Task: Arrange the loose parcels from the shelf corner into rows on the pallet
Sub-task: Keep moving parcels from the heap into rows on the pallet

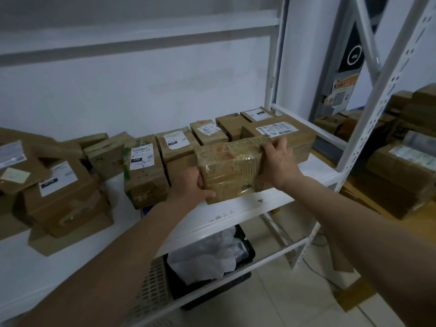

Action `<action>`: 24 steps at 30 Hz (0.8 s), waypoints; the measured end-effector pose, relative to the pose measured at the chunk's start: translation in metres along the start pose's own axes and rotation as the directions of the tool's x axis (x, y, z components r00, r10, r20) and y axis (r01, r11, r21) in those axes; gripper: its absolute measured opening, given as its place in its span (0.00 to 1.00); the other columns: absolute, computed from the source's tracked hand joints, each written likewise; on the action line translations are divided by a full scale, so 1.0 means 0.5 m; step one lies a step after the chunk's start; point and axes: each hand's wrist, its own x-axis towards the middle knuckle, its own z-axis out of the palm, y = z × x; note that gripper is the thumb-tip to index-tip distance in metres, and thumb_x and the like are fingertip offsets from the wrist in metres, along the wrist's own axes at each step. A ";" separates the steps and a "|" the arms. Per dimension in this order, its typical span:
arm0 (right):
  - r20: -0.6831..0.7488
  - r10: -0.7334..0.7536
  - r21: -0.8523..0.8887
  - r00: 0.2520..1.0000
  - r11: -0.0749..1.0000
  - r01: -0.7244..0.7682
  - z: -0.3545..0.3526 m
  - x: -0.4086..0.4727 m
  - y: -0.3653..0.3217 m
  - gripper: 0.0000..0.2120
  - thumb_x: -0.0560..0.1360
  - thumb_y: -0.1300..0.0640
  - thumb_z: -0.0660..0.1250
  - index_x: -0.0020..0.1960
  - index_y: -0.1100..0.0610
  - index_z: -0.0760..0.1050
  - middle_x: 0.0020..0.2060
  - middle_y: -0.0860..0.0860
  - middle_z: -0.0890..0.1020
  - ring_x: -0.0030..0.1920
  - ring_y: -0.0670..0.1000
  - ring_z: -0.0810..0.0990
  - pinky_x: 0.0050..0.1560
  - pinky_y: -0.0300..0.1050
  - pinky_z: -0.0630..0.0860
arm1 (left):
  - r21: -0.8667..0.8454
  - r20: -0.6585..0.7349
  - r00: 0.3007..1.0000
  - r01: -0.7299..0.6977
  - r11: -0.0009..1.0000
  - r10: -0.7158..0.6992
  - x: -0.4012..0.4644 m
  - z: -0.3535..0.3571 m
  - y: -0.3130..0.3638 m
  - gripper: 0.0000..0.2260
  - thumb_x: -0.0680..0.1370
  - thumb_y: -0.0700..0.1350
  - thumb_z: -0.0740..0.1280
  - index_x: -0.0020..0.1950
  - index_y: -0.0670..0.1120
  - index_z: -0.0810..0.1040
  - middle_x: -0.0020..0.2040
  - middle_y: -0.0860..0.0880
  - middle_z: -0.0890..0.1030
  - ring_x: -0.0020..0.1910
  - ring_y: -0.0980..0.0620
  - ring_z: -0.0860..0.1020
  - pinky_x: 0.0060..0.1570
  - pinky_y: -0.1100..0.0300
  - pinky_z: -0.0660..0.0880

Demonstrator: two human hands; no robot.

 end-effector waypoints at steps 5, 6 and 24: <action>0.019 -0.046 0.118 0.999 0.992 0.043 -0.004 0.083 -0.001 0.42 0.61 0.50 0.80 0.69 0.55 0.65 0.63 0.57 0.61 0.63 0.61 0.63 0.66 0.54 0.64 | -0.026 -0.081 0.990 -0.115 0.993 0.113 0.061 -0.034 -0.011 0.26 0.61 0.52 0.82 0.51 0.37 0.81 0.73 0.47 0.64 0.71 0.46 0.63 0.69 0.47 0.66; 0.026 -0.047 0.147 0.999 0.988 0.043 -0.001 0.094 0.001 0.44 0.59 0.49 0.81 0.70 0.55 0.65 0.63 0.57 0.61 0.64 0.60 0.62 0.67 0.54 0.63 | -0.080 -0.087 0.988 -0.134 0.988 0.127 0.067 -0.039 -0.010 0.24 0.61 0.51 0.82 0.46 0.36 0.81 0.72 0.47 0.66 0.71 0.48 0.64 0.67 0.46 0.68; 0.227 -0.374 0.108 0.899 0.927 0.359 0.030 0.232 0.028 0.51 0.57 0.45 0.81 0.73 0.48 0.57 0.65 0.55 0.59 0.62 0.62 0.63 0.65 0.57 0.66 | -0.037 -0.211 0.966 0.145 0.989 -0.150 0.060 0.016 0.058 0.63 0.49 0.73 0.74 0.76 0.52 0.50 0.67 0.49 0.57 0.67 0.48 0.62 0.65 0.53 0.64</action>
